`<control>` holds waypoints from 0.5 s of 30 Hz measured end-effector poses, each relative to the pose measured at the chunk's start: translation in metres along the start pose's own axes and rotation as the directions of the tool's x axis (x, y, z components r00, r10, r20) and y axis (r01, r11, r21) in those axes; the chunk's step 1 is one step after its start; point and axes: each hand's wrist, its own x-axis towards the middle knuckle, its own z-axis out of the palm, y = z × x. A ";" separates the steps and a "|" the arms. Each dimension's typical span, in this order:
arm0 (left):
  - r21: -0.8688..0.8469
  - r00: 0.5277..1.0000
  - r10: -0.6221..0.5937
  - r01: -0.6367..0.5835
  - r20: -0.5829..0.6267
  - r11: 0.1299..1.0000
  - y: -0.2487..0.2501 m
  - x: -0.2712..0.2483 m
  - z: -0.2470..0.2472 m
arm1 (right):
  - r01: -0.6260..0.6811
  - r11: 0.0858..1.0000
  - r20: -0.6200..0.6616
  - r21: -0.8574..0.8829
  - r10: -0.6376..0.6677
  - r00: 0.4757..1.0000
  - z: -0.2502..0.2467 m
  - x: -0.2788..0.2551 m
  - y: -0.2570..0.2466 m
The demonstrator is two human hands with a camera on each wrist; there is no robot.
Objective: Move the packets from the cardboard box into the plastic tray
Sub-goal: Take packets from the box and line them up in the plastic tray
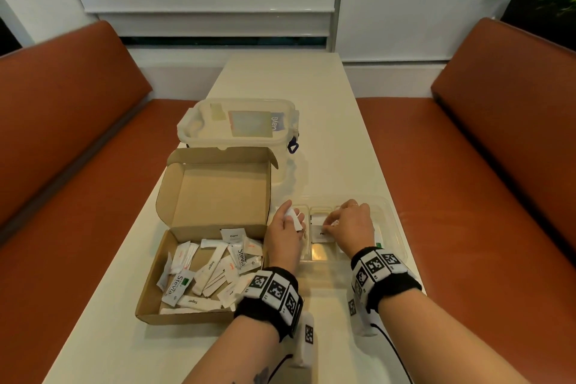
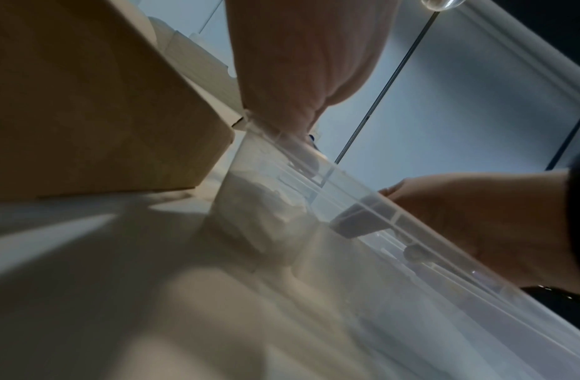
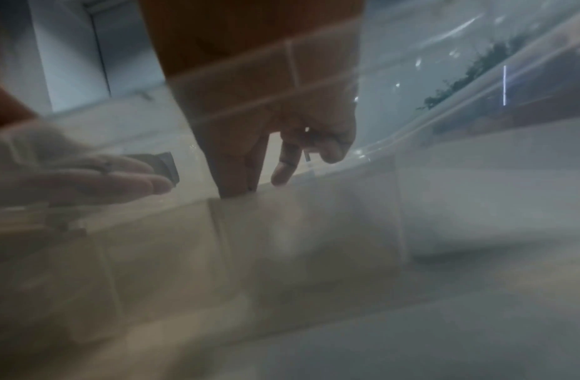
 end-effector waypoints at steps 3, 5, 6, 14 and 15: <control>0.011 1.000 -0.002 0.002 0.012 1.000 0.000 -0.001 -0.001 | 0.028 0.998 0.001 -0.048 -0.028 1.000 0.002 -0.002 0.001; 0.028 1.000 -0.001 0.000 0.016 1.000 0.000 0.000 -0.001 | 0.055 0.996 -0.003 -0.065 -0.055 0.998 0.002 -0.004 0.000; 0.037 1.000 0.003 -0.004 0.014 0.999 -0.001 0.000 -0.001 | 0.069 0.995 -0.005 -0.067 -0.069 0.998 0.001 -0.005 0.000; 0.093 1.000 0.008 -0.008 0.003 0.996 -0.002 0.001 0.000 | 0.252 0.915 0.051 -0.316 -0.249 0.967 -0.002 -0.007 -0.002; 0.092 1.000 0.005 -0.005 0.002 0.996 -0.002 0.002 0.000 | 0.254 0.909 0.061 -0.329 -0.248 0.967 -0.001 -0.006 -0.002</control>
